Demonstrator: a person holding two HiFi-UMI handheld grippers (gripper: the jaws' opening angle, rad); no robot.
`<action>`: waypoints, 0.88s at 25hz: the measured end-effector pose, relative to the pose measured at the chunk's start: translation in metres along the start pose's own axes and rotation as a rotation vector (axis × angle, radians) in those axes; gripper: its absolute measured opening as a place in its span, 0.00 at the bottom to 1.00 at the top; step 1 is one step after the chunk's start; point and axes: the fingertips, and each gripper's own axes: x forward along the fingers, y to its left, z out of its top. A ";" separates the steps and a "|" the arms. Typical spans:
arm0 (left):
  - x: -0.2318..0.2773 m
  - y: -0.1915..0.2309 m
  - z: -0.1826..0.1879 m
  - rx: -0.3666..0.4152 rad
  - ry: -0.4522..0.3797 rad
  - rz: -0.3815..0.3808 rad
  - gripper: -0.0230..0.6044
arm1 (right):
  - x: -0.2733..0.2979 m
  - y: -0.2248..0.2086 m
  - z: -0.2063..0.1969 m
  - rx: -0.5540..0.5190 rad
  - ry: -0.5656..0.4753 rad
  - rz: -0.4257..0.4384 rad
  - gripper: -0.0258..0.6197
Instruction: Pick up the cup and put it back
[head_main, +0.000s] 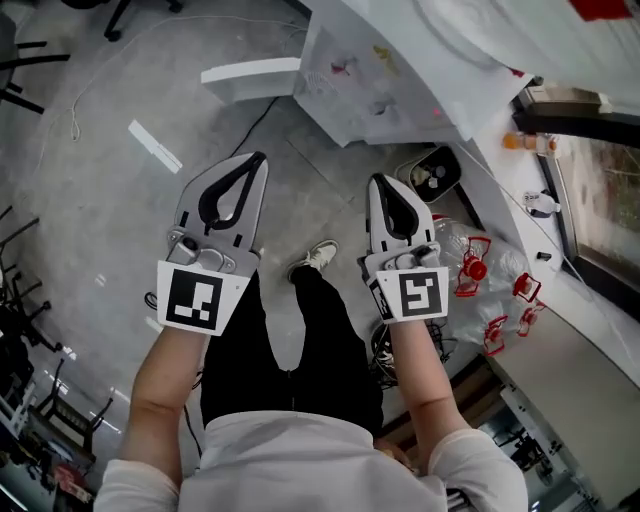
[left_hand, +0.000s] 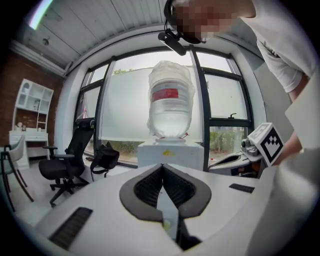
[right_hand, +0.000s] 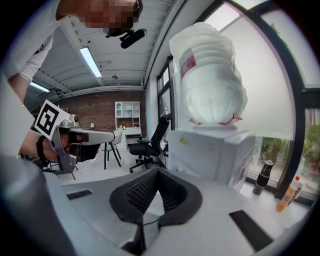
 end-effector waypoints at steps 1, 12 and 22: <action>0.008 0.007 -0.017 -0.012 -0.009 -0.005 0.07 | 0.013 0.001 -0.018 0.023 0.002 -0.006 0.07; 0.081 0.040 -0.200 0.024 -0.097 -0.106 0.07 | 0.120 -0.008 -0.226 0.060 0.051 -0.084 0.07; 0.154 0.037 -0.348 0.107 -0.167 -0.169 0.07 | 0.211 -0.060 -0.398 0.020 0.065 -0.145 0.07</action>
